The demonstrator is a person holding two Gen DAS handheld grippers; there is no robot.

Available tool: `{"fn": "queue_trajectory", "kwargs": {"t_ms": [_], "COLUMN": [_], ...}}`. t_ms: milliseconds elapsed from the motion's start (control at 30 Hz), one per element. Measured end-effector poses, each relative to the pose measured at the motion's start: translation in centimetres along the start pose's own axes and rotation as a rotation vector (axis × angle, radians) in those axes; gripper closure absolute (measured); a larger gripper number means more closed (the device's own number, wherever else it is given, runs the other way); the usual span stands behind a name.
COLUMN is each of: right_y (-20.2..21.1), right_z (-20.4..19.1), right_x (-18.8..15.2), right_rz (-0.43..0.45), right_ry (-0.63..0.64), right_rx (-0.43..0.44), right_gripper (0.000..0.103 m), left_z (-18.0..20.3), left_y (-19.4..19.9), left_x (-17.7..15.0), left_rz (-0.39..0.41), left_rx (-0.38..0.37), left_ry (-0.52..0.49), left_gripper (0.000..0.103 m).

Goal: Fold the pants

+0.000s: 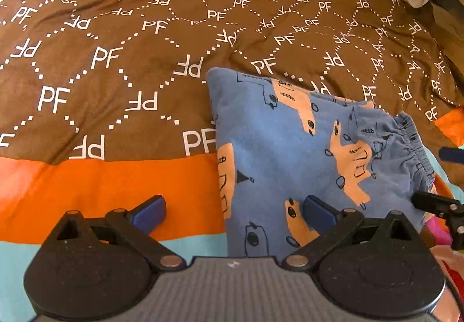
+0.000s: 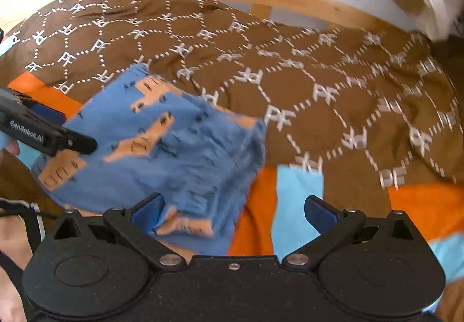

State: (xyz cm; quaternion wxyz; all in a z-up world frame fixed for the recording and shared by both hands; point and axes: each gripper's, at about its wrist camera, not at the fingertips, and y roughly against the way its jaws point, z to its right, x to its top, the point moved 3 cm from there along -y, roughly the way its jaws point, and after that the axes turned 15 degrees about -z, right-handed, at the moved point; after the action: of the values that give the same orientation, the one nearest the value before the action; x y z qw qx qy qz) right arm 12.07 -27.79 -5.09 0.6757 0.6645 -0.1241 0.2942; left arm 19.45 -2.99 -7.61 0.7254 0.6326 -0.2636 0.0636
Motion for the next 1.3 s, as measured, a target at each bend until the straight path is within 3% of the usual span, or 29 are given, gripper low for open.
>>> {"fn": "queue_trajectory", "kwargs": {"t_ms": [167,333,433,600,767,833,900,967,1100,1200,1300], "right_y": [0.2,0.8,2.0,1.8,-0.8,-2.7,-4.4,-4.8,-2.8,-2.3,-2.7], "right_z": [1.7,2.2,2.9,4.3,4.5,4.3,4.6,5.6,8.0,9.5,9.3], "right_x": [-1.6,-2.9,-3.0,-0.3,3.6,4.5,4.6,4.5,4.2,4.1,4.3], "right_rz": [-0.008,-0.028,0.017,0.072,0.070,0.025,-0.017,-0.010,0.062,0.069,0.056], "right_ry": [-0.134,-0.128,-0.139,-0.168,-0.205,-0.178,-0.144,-0.167,-0.291,-0.366,-0.363], "right_rx": [0.069,0.054,0.082,0.090,0.224,0.195,0.095,0.146,0.149,0.277,0.422], "right_gripper": [0.001,0.001,0.001,0.001,0.001,0.001,0.001,0.001,0.001,0.001,0.001], "left_z": [-0.1,-0.3,-0.5,0.4,1.5,1.6,1.6,1.7,1.8,1.6,1.2], "left_y": [0.5,1.4,2.1,2.1,1.6,1.5,1.5,1.5,1.6,1.8,2.3], "left_x": [-0.8,-1.5,-1.7,-1.7,-2.1,-2.4,-2.5,-2.5,-2.3,-2.0,-1.9], "left_rz": [-0.016,-0.065,-0.092,-0.079,-0.056,-0.047,-0.038,-0.039,-0.043,-0.020,0.035], "left_rx": [0.010,0.000,-0.041,-0.095,-0.077,-0.073,-0.076,-0.075,-0.077,-0.107,-0.149], "left_ry": [-0.001,0.032,0.053,0.056,-0.006,-0.008,-0.001,-0.002,-0.002,0.012,0.033], "left_gripper": [0.000,0.000,0.000,0.000,0.000,0.000,0.000,0.000,0.000,0.000,0.000]}}
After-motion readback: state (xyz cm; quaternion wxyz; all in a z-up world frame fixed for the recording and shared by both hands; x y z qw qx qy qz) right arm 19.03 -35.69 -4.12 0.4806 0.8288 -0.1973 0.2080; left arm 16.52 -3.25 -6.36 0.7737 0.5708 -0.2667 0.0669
